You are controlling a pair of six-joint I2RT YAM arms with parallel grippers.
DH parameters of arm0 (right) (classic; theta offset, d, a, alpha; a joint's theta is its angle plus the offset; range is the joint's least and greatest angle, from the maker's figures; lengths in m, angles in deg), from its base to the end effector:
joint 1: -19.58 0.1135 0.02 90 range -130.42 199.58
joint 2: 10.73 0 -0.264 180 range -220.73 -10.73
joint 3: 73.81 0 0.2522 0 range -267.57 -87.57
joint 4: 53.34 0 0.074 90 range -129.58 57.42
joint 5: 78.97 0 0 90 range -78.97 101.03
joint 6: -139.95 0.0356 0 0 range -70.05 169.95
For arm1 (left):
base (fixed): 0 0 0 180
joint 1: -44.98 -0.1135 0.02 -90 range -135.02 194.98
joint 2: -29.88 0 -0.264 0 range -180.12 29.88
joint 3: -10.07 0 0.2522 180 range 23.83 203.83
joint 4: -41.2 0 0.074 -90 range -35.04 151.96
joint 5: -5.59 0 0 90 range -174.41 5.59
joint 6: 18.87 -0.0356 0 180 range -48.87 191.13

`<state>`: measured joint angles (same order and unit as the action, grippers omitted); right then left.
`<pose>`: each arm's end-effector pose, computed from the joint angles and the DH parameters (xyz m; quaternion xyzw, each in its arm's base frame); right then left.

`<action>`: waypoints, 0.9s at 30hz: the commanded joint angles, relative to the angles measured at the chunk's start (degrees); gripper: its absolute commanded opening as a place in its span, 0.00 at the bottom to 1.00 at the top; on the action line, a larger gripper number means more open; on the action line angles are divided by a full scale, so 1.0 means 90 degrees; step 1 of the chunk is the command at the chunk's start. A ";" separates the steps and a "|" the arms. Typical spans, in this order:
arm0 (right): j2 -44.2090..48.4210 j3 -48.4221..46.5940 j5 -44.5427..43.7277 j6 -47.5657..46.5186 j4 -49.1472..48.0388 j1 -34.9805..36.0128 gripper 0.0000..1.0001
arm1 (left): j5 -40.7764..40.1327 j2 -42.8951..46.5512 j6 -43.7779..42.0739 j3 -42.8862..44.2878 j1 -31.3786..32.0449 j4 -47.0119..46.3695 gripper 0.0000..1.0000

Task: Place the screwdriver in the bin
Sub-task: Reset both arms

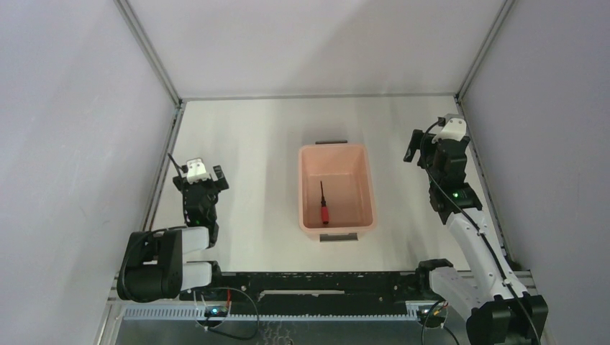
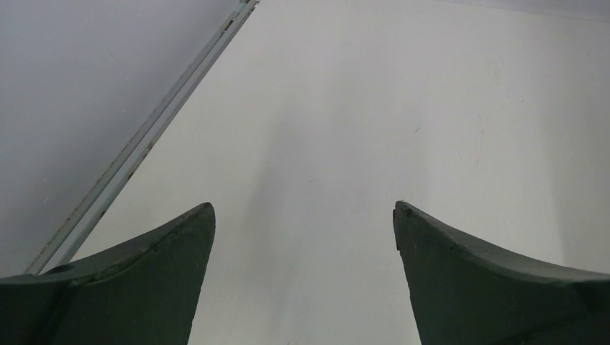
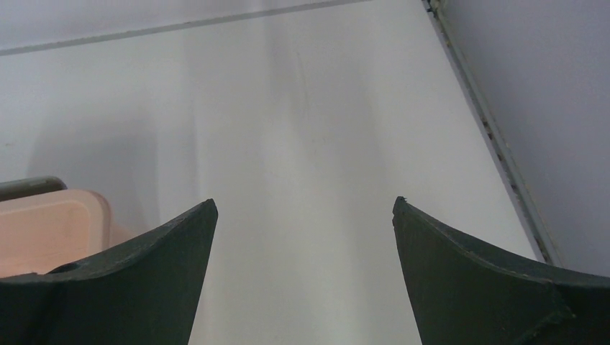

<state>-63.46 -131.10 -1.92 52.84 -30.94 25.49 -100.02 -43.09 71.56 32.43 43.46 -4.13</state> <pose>0.2147 0.0142 0.3103 0.0452 0.8045 -0.0460 0.5904 0.2102 0.0152 0.1610 -0.1039 0.7304 0.1067 0.6666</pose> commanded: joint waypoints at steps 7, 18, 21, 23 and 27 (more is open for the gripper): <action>-0.0020 0.0012 -0.0327 0.0118 -0.0443 -0.0041 1.00 | 0.0091 0.0075 -0.0092 0.0264 0.0013 -0.0222 0.98; 0.0023 0.0400 0.0081 0.0508 -0.0891 -0.0364 1.00 | 0.0088 0.0072 -0.0088 0.0263 0.0009 -0.0222 0.98; 0.0038 0.0536 0.0036 0.0532 -0.1147 -0.0369 1.00 | 0.0094 0.0072 -0.0087 0.0256 0.0010 -0.0222 0.98; 0.0031 0.0636 -0.0028 0.0526 -0.1304 -0.0365 1.00 | 0.0094 0.0073 -0.0092 0.0263 0.0014 -0.0222 0.98; -0.0028 0.0725 -0.0246 0.0457 -0.1428 -0.0364 1.00 | 0.0092 0.0073 -0.0089 0.0258 0.0013 -0.0222 0.98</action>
<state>-63.77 -125.05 -2.16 56.49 -39.07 22.32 -100.02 -43.09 71.56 32.43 43.46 -4.13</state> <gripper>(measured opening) 0.993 0.983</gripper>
